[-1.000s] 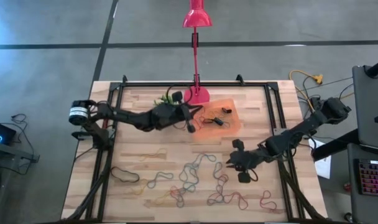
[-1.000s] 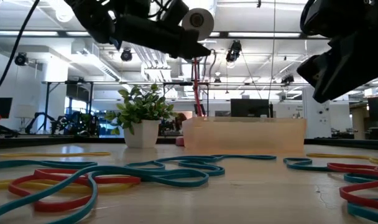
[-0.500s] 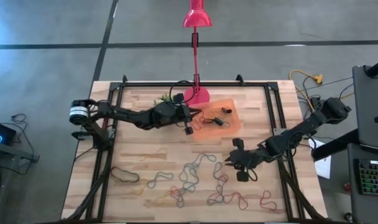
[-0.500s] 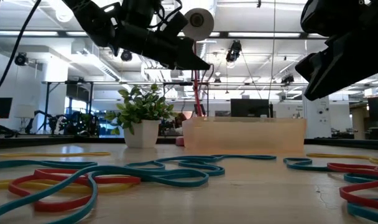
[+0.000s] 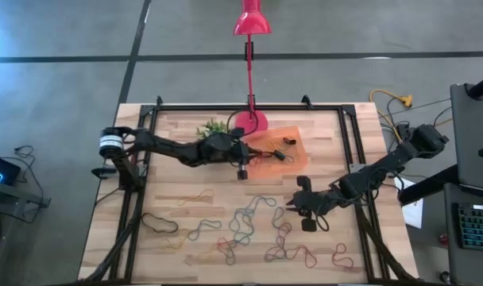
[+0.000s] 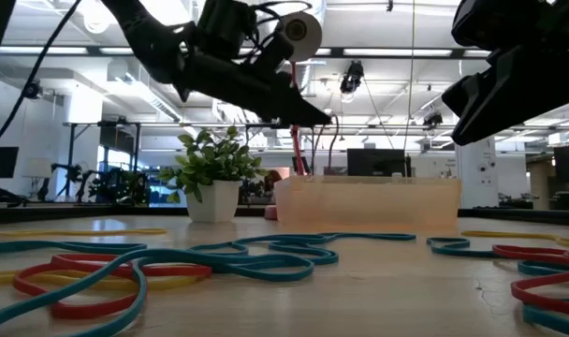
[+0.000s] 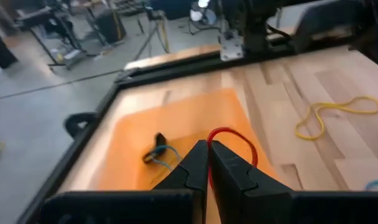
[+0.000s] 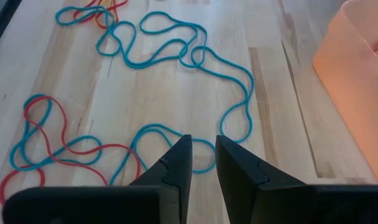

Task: Pick and place rubber bands into bin
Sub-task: Put the red rubberband into the orange container

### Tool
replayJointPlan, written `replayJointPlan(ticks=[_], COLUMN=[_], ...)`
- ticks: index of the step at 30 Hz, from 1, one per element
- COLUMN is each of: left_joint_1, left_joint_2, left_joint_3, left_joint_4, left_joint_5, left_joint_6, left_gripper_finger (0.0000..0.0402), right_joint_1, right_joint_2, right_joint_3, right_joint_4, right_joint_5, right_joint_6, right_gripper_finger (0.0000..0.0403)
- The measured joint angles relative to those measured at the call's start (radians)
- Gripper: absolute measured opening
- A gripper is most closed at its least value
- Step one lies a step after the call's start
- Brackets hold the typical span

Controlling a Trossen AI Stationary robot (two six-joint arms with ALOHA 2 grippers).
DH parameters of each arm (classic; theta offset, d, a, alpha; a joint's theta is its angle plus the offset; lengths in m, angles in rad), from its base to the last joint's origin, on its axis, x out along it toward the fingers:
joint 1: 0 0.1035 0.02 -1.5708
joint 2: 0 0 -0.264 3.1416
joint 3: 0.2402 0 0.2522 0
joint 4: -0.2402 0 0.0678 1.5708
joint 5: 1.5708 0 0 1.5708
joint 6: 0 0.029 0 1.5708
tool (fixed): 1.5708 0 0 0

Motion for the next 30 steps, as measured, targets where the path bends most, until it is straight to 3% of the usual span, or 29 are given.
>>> replayJointPlan(ticks=[30], left_joint_1=[-0.007], left_joint_2=[0.037], left_joint_3=[0.047], left_joint_4=[0.056], left_joint_5=[0.014], left_joint_6=[-0.049], left_gripper_finger=[0.0], right_joint_1=[0.0], right_joint_2=[0.0], right_joint_3=[-0.011], right_joint_4=[-0.005], right_joint_5=[0.0], right_joint_6=[-0.005], right_gripper_finger=[0.0061])
